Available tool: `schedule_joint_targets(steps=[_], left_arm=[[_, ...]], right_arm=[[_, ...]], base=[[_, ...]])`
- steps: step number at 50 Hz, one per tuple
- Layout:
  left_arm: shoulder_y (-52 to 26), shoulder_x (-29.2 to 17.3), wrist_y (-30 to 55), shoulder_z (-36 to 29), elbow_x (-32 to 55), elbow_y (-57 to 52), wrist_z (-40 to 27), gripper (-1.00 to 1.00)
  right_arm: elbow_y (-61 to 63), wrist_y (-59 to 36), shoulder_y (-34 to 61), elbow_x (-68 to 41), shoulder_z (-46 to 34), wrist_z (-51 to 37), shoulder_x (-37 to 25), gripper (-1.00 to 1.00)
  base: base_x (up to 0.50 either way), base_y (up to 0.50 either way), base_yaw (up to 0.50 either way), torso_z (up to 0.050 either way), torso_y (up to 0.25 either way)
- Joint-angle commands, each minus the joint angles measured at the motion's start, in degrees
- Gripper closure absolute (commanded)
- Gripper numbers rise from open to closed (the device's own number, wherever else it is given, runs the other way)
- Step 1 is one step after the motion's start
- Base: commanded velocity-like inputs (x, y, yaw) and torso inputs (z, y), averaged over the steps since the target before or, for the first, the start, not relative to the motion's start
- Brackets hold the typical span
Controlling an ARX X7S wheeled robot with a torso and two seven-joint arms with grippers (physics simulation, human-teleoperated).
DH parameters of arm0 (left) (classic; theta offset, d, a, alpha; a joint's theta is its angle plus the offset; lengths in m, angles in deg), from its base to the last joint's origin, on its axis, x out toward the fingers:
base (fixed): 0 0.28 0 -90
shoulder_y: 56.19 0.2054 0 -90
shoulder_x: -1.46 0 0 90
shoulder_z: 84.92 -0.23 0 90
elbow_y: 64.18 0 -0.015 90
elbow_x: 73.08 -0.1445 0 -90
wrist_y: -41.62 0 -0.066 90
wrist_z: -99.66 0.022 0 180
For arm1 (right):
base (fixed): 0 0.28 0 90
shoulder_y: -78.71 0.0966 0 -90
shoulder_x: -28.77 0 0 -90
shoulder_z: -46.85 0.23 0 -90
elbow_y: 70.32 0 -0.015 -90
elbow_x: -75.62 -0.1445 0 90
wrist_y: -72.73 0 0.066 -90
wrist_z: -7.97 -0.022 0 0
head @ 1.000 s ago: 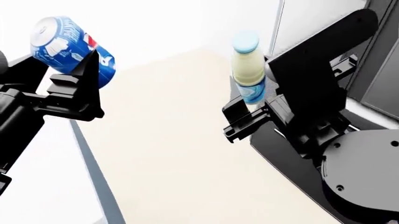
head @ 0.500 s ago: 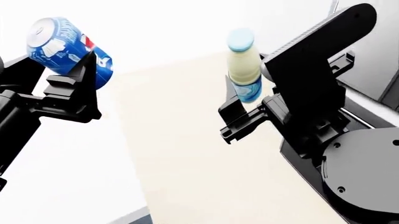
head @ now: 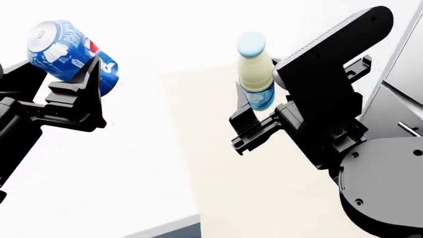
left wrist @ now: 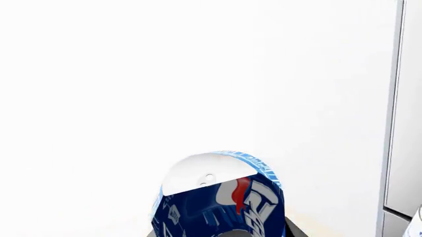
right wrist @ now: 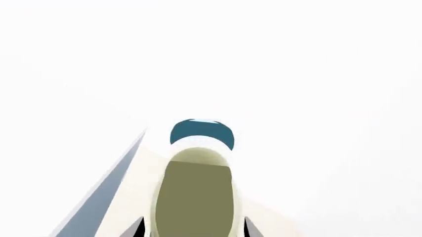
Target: Move the drinks to the dining counter.
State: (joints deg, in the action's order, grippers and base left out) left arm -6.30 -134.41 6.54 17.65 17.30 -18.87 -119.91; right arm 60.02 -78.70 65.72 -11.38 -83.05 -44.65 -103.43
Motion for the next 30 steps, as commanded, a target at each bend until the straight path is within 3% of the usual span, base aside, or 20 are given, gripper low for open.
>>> schedule_joint_targets(steps=[1,30], left_arm=[[1.17,0.05,-0.74,0.64,-0.55,-0.05,0.25,1.00],[2.13,-0.69,-1.56,1.35,-0.18,-0.31,0.23,1.00]], right_arm=[[0.03,-0.60,0.35,2.13,-0.04,0.75,0.40,1.00],[-0.04,-0.34,0.44,2.49,-0.70,1.08,0.15,1.00]], base=[[0.00,0.00,0.50,0.000,0.000],[0.00,0.00,0.50,0.000,0.001]])
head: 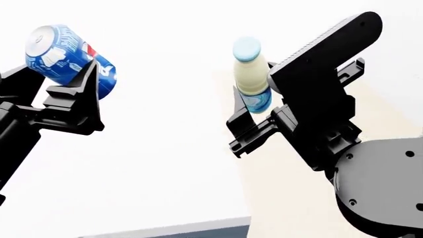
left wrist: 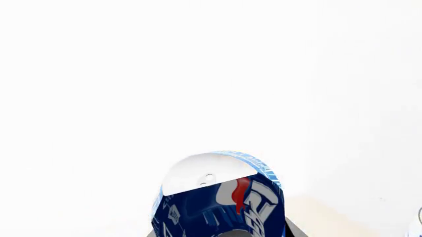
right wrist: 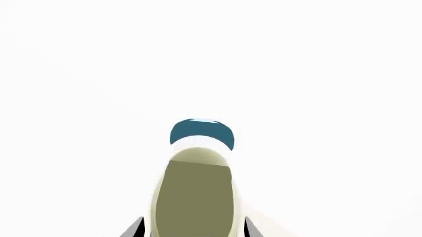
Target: Move the drinks to the dining counter.
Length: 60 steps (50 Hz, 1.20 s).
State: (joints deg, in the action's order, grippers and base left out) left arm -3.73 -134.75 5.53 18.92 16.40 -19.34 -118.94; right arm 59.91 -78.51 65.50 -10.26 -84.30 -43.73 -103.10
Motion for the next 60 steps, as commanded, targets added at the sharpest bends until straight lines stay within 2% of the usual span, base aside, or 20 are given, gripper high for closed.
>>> schedule_joint_targets(steps=[1,28,32,42,60], left_arm=[[-0.47,-0.28,-0.64,0.09,0.72,0.03,-0.72,1.00],[-1.39,0.55,-0.61,-2.27,-1.14,0.92,0.11,1.00],[-1.72,0.58,-0.50,-2.75,-1.44,1.14,0.25,1.00],[-1.45,0.75,-0.67,-3.05,-2.08,1.34,0.65,1.00],[-0.84,1.52,-1.14,-3.86,-3.99,1.90,1.95,1.00]], right_arm=[[0.26,-0.39,0.48,1.52,0.52,0.09,-0.16,1.00],[-0.08,0.55,-0.25,3.60,0.12,0.19,-0.58,1.00],[-1.54,5.05,-2.48,0.90,3.44,1.17,-1.47,1.00],[-1.10,2.85,-1.14,1.48,2.22,-2.79,-1.53,1.00],[-1.76,1.94,-0.25,2.61,0.92,-1.39,-0.89,1.00]], base=[[0.00,0.00,0.50,0.000,0.000],[0.00,0.00,0.50,0.000,0.001],[-0.13,0.00,0.00,0.000,0.003],[-0.01,0.00,0.00,0.001,0.001],[-0.50,-0.03,0.00,0.000,0.001]])
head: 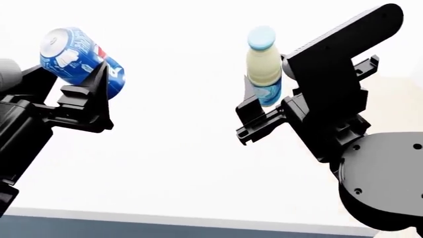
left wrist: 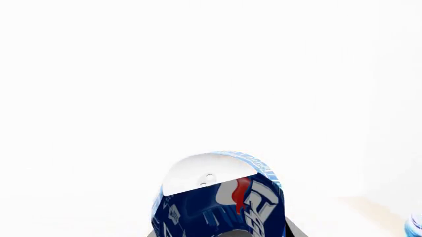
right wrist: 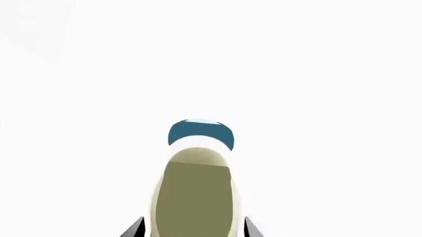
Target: Move the drinks to the dining counter.
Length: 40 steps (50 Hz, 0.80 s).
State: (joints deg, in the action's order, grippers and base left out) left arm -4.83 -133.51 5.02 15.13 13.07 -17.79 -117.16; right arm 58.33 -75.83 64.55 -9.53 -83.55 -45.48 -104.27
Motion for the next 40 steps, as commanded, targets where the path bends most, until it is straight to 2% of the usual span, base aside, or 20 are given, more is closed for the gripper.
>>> schedule_joint_targets(steps=[1,8,20,33,40], left_arm=[[0.28,0.24,-0.66,-0.04,-0.66,0.36,0.19,1.00],[1.29,0.26,-1.16,0.46,-1.12,0.25,0.83,1.00],[2.46,0.14,-1.60,0.84,-1.60,-0.09,1.16,1.00],[2.71,0.21,-1.86,0.53,-2.03,0.13,1.39,1.00],[1.07,0.19,-1.49,-0.61,-1.80,1.10,1.06,1.00]], right_arm=[[-0.21,-0.77,0.73,1.93,0.11,0.40,0.31,1.00],[-0.24,-0.97,0.78,2.11,-0.22,0.05,0.39,1.00],[0.12,0.29,0.26,2.05,0.30,0.61,0.25,1.00],[-1.28,1.99,-0.45,1.36,1.28,0.47,0.25,1.00],[-1.93,0.44,2.19,2.46,0.81,-2.36,1.27,1.00]], base=[[-0.50,-0.03,0.00,0.000,0.000],[-0.50,-0.03,0.00,0.001,0.001],[-0.45,-0.36,0.00,0.000,0.000],[-0.10,0.03,0.00,0.001,0.001],[0.00,0.00,0.00,0.000,0.000]])
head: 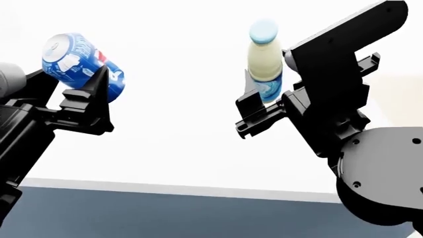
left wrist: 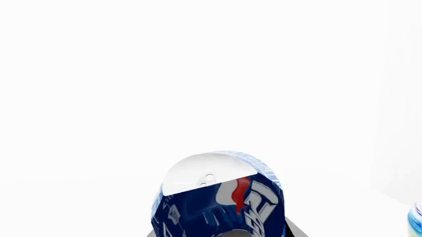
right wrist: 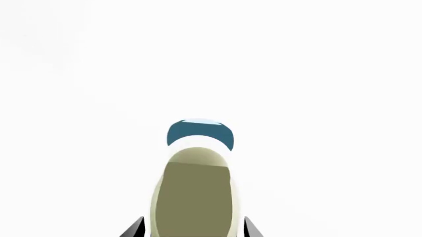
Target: Move the drinks to the dining counter.
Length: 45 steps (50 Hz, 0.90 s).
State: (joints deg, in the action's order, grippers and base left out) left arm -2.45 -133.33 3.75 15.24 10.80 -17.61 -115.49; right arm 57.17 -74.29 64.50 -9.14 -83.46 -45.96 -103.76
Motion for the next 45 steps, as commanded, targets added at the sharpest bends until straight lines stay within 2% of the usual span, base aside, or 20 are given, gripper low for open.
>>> schedule_joint_targets(steps=[1,5,12,19,23,25,26,30,35,45], left_arm=[[-1.80,-0.04,-0.10,-0.96,0.67,1.08,-0.78,1.00],[-5.93,0.21,1.00,-3.46,1.02,3.02,-1.51,1.00],[-14.17,3.22,3.95,-10.96,-3.05,9.33,-0.88,1.00],[-17.46,4.72,5.63,-14.14,-4.24,13.12,-1.07,1.00],[-22.82,5.89,8.36,-17.29,-4.37,16.75,-1.83,1.00],[-25.59,7.07,9.50,-19.41,-5.56,19.12,-1.66,1.00],[-26.24,7.38,9.86,-19.96,-5.73,19.73,-1.64,1.00],[-30.32,9.33,11.28,-23.69,-8.51,23.38,-0.18,1.00],[-31.28,11.02,12.15,-26.92,-10.71,26.47,0.64,1.00],[-30.36,11.48,13.55,-31.88,-13.82,28.05,2.00,1.00]], right_arm=[[-1.24,-0.85,2.33,1.16,0.95,-1.41,1.00,1.00],[-5.11,-3.72,5.48,0.23,-0.26,-4.71,2.64,1.00],[-14.77,-3.03,6.84,-1.59,0.62,-2.89,4.32,1.00],[-23.15,-8.61,11.75,-6.66,-1.64,-8.00,6.03,1.00],[-26.68,-9.86,13.92,-4.42,-3.15,-4.96,7.34,1.00],[-26.92,-11.43,16.94,1.57,-6.74,0.05,8.41,1.00],[-25.76,-7.41,15.24,2.17,-4.54,1.77,7.98,1.00],[-29.89,-8.81,18.26,3.79,-5.95,4.06,9.67,1.00],[-32.81,-6.01,17.39,6.81,-7.06,9.92,10.83,1.00],[-33.90,-2.41,14.27,9.68,-7.87,12.68,10.52,1.00]], base=[[0.00,0.00,0.00,0.000,0.000],[0.00,0.00,0.00,0.000,0.003],[0.00,0.00,0.00,0.000,0.000],[0.00,0.00,0.00,0.001,0.001],[0.00,0.00,0.00,0.000,0.000],[0.00,0.00,0.00,0.000,0.000],[0.00,0.00,0.00,0.000,0.010],[0.00,0.00,0.00,0.000,0.000],[0.00,0.00,0.00,0.000,0.000],[0.00,0.00,0.00,0.000,0.001]])
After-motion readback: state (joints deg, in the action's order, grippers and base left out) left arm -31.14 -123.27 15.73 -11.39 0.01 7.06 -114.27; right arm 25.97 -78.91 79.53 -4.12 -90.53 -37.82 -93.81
